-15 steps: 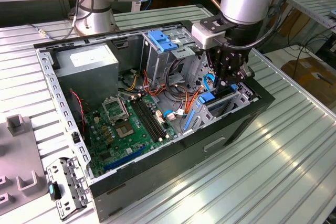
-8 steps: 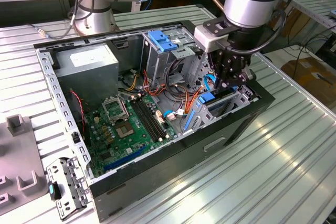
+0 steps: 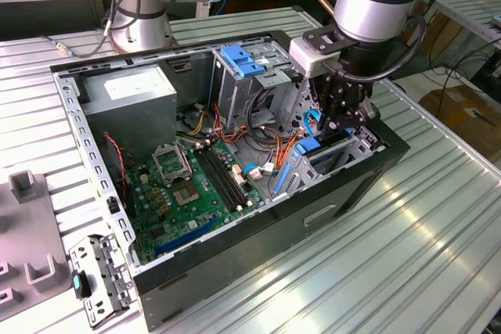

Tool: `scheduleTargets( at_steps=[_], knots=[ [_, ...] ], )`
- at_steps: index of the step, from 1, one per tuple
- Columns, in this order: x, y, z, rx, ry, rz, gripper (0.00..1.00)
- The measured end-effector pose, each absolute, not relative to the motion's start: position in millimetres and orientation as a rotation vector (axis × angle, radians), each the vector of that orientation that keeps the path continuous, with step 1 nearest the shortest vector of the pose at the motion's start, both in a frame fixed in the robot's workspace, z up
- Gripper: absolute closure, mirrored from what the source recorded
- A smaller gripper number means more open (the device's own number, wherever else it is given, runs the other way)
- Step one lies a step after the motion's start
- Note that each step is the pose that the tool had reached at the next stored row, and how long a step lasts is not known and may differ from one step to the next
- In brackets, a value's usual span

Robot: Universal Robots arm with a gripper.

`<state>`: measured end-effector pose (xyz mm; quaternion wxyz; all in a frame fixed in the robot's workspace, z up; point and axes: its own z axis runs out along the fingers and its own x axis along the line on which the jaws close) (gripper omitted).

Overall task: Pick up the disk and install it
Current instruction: 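Insert the second disk wire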

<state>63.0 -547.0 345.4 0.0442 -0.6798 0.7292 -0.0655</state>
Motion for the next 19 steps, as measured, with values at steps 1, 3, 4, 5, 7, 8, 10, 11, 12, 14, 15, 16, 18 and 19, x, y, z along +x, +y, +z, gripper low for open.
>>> scheduleTargets(
  at_steps=[1,3,4,5,7,8,10,11,12,14,15,16,18,19],
  knots=[
    [63.0,-547.1,345.4,-2.077,2.228,-0.198,0.84],
    [63.0,-547.0,345.2,-2.077,2.225,-0.196,0.84],
    [63.0,-547.0,345.1,-2.08,2.221,-0.196,0.84],
    [63.0,-547.0,344.9,-2.082,2.219,-0.196,0.84],
    [63.0,-547.2,344.4,-2.086,2.215,-0.196,0.84],
    [63.0,-547.4,344.1,-2.087,2.214,-0.196,0.84],
    [62.9,-548.1,343.8,-2.088,2.213,-0.196,0.84],
    [63.0,-548.7,343.7,-2.088,2.213,-0.196,0.84],
    [63.0,-548.9,343.7,-2.088,2.213,-0.196,0.84],
    [63.0,-549.0,343.1,-2.088,2.213,-0.196,0.84],
    [63.0,-549.1,342.0,-2.088,2.212,-0.196,0.84],
    [63.0,-549.2,340.7,-2.088,2.213,-0.196,0.84],
    [63.0,-549.4,340.0,-2.088,2.213,-0.196,0.84],
    [63.0,-549.4,339.9,-2.088,2.213,-0.196,0.84]
  ],
)
